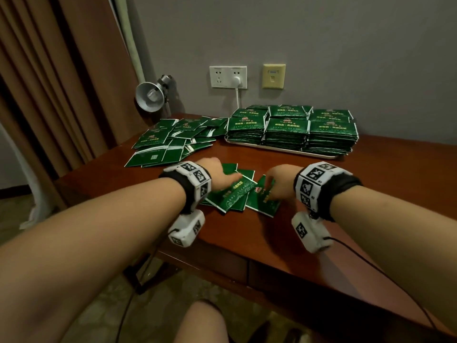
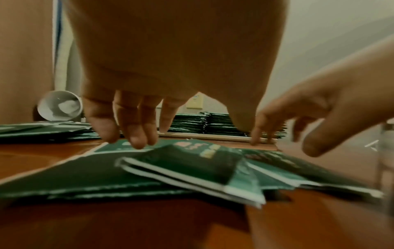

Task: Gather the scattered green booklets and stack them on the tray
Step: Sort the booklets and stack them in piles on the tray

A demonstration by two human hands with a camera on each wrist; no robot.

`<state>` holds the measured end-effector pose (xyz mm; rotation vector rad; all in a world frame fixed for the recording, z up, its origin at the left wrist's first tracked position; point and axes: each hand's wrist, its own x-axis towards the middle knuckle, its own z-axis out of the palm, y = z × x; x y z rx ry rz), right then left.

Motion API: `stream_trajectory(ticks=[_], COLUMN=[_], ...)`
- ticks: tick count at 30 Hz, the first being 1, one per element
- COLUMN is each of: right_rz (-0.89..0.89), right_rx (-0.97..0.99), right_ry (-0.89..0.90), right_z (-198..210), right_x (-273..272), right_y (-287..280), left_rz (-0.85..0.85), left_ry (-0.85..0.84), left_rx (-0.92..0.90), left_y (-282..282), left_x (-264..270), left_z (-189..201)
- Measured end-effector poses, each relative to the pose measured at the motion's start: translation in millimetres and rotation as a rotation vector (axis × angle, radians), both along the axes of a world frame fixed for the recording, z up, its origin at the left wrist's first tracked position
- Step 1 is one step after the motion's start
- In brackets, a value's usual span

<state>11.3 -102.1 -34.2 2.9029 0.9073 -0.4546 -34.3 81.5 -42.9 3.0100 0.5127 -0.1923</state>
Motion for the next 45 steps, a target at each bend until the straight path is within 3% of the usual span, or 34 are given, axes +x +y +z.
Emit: stream_trajectory(ticks=[5,8,14,19,25,31,38,45], right_rz=[0.192,0.188,0.154,0.112,-0.053,0.045,0.05,-0.012], right_rx=[-0.132,-0.176,-0.228,-0.116,0.098,0.087,0.158,0.169], right_ry=[-0.136,-0.061,-0.154,-0.111,-0.018,-0.158,-0.329,-0.369], right_z=[-11.1,-13.4,-20.3,-20.9,-16.9,-8.5,7.2,37.6], right_x=[12.5,19.6,16.8,5.7,-4.0,5.7,47.7,123.8], right_y=[16.8,19.5,15.9,9.0,-1.4,-18.7,-29.5,-20.3], left_rz=[0.005,0.01,-0.034,-0.101,-0.124,-0.178,-0.226,-0.277], left_ry=[0.159,0.18,0.192,0.119,-0.058,-0.178,-0.187,-0.177], left_rx=[0.161,0.101,0.034,0.113,0.079,0.073,0.112,0.22], left_y=[-24.5,-24.4,-23.8,-19.6,-12.9,-3.9,10.8,19.2], left_x=[8.0,14.5,15.2,12.3,9.0,13.9,56.4,135.0], left_z=[-22.1,-23.8,-17.1,-15.4,3.2,29.2,51.0,58.4])
